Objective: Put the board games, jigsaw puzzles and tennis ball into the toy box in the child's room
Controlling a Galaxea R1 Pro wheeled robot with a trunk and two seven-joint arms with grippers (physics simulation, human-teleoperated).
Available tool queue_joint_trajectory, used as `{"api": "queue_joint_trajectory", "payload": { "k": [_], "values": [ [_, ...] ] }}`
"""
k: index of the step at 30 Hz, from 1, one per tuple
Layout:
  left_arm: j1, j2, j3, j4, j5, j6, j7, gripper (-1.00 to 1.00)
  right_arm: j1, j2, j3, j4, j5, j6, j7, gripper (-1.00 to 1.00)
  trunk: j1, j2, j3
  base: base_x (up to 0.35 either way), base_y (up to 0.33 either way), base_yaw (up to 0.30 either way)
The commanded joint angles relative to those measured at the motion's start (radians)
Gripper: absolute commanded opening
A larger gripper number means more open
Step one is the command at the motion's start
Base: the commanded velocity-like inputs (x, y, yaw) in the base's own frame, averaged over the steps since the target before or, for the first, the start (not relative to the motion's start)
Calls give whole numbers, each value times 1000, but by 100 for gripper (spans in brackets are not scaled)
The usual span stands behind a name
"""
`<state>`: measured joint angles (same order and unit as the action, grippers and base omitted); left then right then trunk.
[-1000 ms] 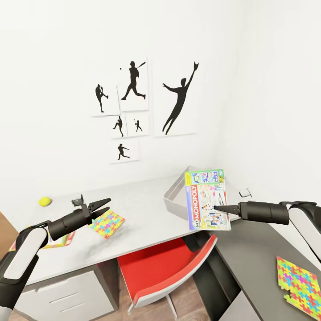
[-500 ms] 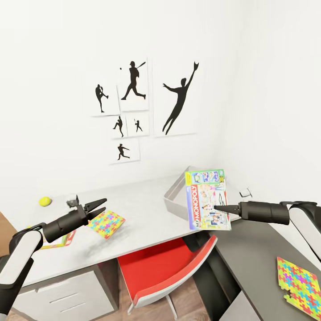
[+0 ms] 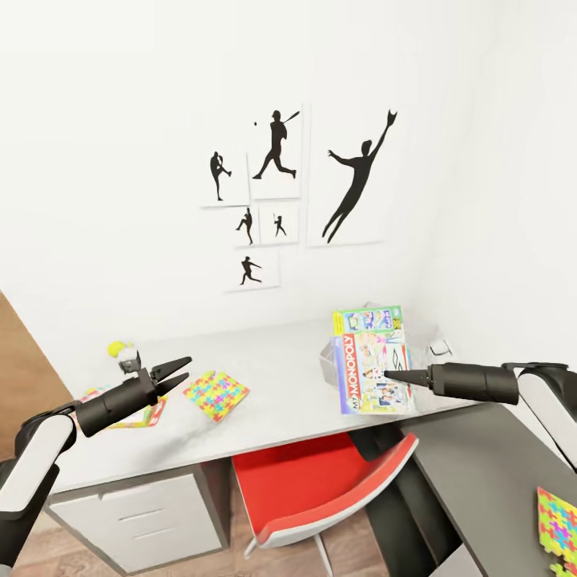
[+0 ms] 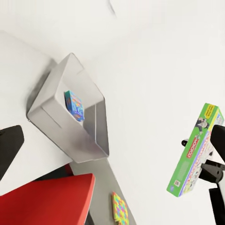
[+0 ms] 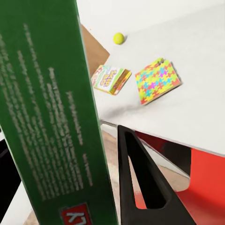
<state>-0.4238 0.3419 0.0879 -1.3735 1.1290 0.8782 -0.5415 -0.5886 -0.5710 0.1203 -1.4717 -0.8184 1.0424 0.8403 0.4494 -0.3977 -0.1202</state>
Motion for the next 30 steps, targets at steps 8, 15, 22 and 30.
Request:
{"api": "queue_joint_trajectory", "payload": {
  "k": [8, 15, 22, 30],
  "values": [
    [-1, -1, 1, -1, -4, 5, 0, 100, -1, 0, 1, 1, 7, 5, 5, -100, 1, -2, -2, 0, 0, 293],
    [-1, -1, 0, -1, -5, 5, 1, 100, -1, 0, 0, 1, 7, 5, 5, -100, 1, -2, -2, 1, -1, 294],
    [-1, -1, 0, -1, -6, 4, 1, 100, -1, 0, -1, 0, 7, 5, 6, -100, 1, -2, -2, 88, -96, 136],
    [-1, -1, 1, 0, -6, 2, 0, 100, 0, 0, -2, -4, 7, 5, 6, -100, 1, -2, -2, 195, -194, 32]
  ]
}}
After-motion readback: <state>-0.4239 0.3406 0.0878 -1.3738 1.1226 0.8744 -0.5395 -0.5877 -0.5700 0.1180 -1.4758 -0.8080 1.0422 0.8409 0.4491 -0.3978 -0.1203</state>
